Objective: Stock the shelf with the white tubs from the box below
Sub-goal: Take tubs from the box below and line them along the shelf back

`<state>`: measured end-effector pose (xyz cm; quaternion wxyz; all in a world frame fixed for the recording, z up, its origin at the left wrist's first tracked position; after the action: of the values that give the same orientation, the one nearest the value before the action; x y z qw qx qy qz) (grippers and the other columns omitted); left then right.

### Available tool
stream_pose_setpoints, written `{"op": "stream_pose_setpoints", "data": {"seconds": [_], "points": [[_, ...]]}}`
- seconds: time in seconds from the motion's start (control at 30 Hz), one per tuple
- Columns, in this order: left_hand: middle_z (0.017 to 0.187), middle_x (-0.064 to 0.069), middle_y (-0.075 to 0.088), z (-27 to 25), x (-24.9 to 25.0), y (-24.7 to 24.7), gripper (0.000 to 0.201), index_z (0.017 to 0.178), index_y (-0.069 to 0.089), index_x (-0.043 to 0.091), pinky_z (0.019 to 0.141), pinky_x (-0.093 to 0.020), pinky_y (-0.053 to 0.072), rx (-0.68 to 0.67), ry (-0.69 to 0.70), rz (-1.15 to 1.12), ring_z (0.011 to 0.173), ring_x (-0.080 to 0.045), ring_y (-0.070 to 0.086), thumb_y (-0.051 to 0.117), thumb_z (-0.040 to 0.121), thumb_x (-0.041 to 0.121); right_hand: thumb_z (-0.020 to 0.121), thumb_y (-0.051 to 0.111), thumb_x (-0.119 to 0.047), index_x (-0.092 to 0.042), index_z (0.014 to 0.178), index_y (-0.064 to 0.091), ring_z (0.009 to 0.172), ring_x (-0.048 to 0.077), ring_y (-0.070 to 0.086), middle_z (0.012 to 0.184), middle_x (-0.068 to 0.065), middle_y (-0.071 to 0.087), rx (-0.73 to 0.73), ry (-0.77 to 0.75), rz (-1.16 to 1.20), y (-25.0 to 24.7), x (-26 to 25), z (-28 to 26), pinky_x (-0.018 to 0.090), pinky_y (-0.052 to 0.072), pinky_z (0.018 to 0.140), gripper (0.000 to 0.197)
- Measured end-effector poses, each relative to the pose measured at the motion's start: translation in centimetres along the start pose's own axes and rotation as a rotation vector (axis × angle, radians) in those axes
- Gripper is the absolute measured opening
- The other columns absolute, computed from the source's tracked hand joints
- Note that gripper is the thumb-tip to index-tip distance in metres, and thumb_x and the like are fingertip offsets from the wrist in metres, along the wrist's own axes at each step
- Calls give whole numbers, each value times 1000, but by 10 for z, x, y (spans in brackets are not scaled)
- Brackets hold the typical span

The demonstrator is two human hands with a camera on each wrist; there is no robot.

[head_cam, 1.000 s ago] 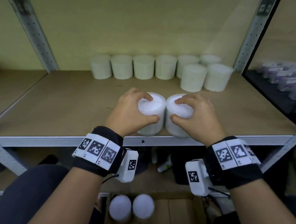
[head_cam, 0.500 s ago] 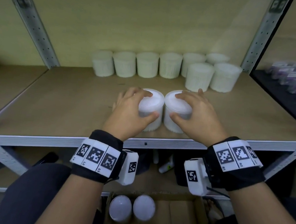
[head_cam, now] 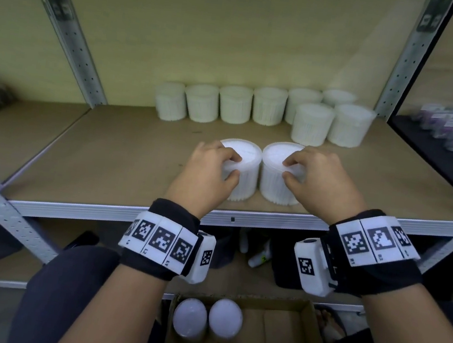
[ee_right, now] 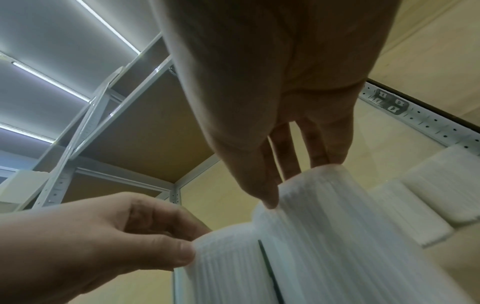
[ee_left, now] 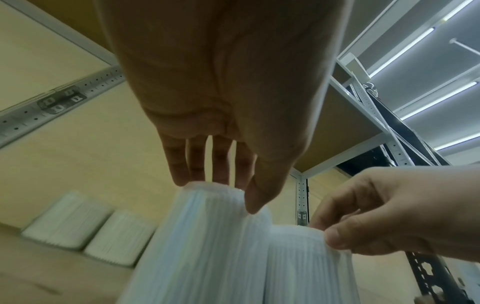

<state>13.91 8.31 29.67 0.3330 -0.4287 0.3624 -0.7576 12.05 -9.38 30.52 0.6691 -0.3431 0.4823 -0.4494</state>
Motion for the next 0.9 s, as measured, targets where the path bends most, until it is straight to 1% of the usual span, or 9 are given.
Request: {"op": "stream_pose_setpoints", "data": {"seconds": [0.1,0.2,0.3,0.4,0.7,0.83,0.9], "points": [[114,4,65,3,0,-2,26,112,68,20,94,-21,38,-1,-2,15,114,-14,52,60,88,24,89,58,-24,-15,114,68,113,22,56,118,4,65,-8,8,-47,-3,-3,2,30,44,92,29],[114,2,68,8,0,-5,26,111,69,21,95,-28,46,-1,-12,36,111,-16,58,62,87,24,89,57,-28,-19,115,67,110,23,58,116,2,67,-28,11,-105,-4,-6,5,31,43,90,29],[115,0,68,15,2,-5,27,113,68,21,91,-29,43,-24,-17,100,109,-20,59,60,88,25,90,55,-29,-20,116,66,111,23,58,118,1,66,-51,22,-131,-3,-8,11,30,42,88,29],[115,-2,67,23,3,-5,28,116,66,22,88,-29,43,-54,4,174,108,-21,59,58,89,25,91,54,-29,-20,118,65,113,23,57,120,1,65,-72,26,-137,1,-8,18,30,42,90,30],[122,-4,65,63,-15,6,29,117,65,19,93,-32,46,-120,-23,153,112,-23,60,60,90,24,92,56,-27,-18,120,64,114,24,58,124,3,64,-121,32,-127,13,-2,57,31,45,93,30],[122,-5,64,85,-24,15,29,117,66,19,98,-36,47,-133,-45,128,113,-24,59,61,89,24,93,55,-26,-18,121,63,115,25,58,125,3,64,-143,43,-138,17,4,79,31,45,92,30],[121,-5,65,96,-27,18,29,116,66,18,100,-35,47,-130,-48,120,114,-23,59,62,88,22,93,54,-26,-18,120,63,114,25,58,123,3,65,-154,40,-147,20,6,91,31,44,92,29]]}}
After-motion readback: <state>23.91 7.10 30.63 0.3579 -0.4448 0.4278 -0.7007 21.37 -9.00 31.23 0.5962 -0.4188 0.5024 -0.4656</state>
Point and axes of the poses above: each hand's wrist, its own z-axis towards the middle knuckle, its own y-axis out of the palm, x = y × z, the point moved 6 cm from there along z, towards the middle knuckle
